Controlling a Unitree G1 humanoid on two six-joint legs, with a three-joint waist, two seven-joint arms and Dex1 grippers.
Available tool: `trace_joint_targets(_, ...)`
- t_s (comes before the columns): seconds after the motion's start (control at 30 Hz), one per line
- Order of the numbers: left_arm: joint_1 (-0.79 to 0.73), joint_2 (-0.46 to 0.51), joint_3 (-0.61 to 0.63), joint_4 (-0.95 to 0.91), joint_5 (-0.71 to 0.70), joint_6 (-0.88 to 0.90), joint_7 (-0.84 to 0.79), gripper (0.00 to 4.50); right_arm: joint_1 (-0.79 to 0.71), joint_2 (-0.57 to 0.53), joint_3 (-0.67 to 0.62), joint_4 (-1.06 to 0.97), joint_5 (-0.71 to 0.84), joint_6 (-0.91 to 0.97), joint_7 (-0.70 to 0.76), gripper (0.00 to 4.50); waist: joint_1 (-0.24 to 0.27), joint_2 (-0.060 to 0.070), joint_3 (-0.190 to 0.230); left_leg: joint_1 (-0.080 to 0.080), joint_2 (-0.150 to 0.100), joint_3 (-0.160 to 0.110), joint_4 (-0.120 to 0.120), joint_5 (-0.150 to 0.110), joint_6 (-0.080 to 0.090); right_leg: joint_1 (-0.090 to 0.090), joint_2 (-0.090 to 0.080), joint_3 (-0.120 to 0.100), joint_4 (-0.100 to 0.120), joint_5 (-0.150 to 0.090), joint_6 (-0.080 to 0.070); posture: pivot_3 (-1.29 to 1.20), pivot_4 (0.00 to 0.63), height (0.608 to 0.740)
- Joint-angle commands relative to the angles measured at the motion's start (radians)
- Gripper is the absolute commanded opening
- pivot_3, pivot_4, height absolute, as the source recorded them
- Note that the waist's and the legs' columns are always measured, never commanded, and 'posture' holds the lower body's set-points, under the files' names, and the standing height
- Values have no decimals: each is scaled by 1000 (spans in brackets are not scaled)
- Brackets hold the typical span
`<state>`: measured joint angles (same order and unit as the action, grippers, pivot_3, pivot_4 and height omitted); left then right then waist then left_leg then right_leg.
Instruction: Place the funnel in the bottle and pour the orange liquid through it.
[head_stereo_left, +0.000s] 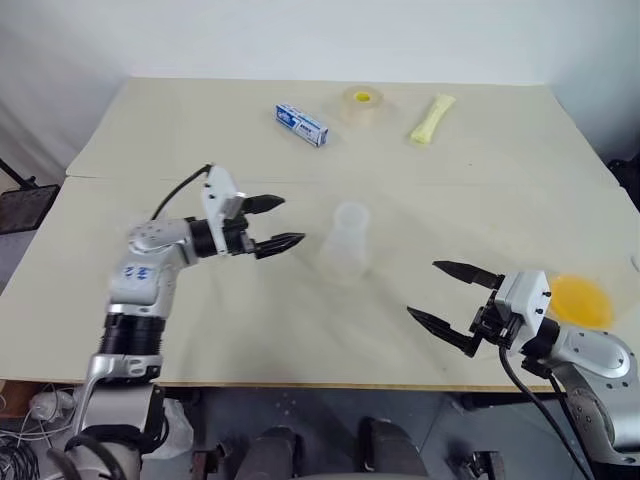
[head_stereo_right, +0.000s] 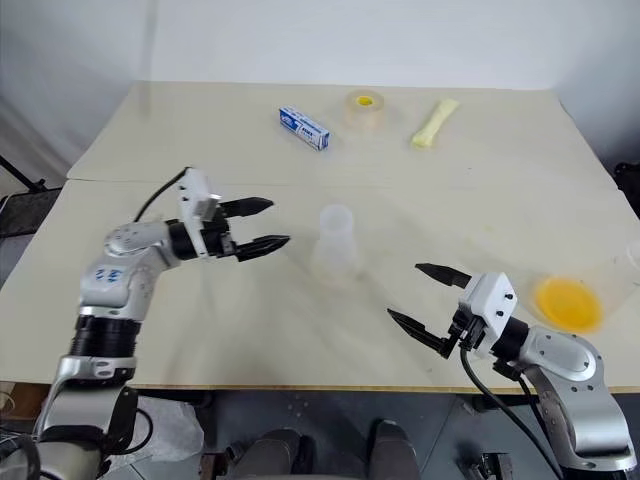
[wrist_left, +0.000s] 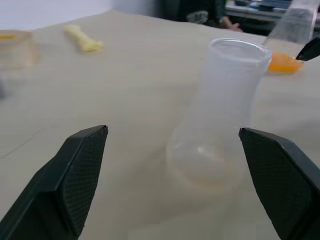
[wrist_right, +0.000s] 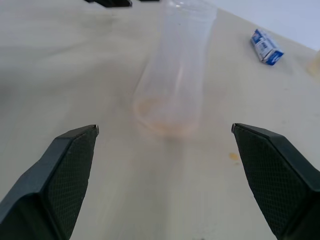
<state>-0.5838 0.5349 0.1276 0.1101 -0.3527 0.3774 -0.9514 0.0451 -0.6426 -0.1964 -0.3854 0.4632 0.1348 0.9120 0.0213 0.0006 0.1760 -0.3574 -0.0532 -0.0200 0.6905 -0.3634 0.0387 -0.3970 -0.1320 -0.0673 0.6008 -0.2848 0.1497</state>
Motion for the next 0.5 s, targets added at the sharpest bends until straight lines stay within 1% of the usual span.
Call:
trace_joint_targets(0.03,159,55,165,-132,-40,-15,75,4472,-22,-7,-2,9,30,6,18,4500,-4,0,0,0,0,0,0,0,0,0,0,1,0,0,0,0,150,740)
trace_joint_targets(0.17,385,40,338,-272,-111,-27,145,4472,-28,-11,11,19,48,26,47,4500,-10,0,0,1,1,-1,-2,-1,-1,0,0,2,0,0,-1,0,150,740)
trace_joint_targets(0.3,540,22,470,-342,-160,-23,213,4472,-38,-21,18,13,84,55,81,4500,5,0,0,1,1,-2,0,-1,-1,2,-1,5,-1,-1,-1,0,150,740)
trace_joint_targets(0.37,608,16,528,-349,-172,-41,228,4472,-43,-27,19,7,104,66,101,4500,4,0,0,1,1,-3,0,-1,-1,3,-2,6,-2,-1,-2,0,150,740)
trace_joint_targets(0.5,690,18,594,-341,-189,-68,244,4472,-51,-38,20,-1,132,73,137,4500,4,0,0,2,2,-4,0,-1,-2,3,-2,6,-4,-1,-3,0,150,740)
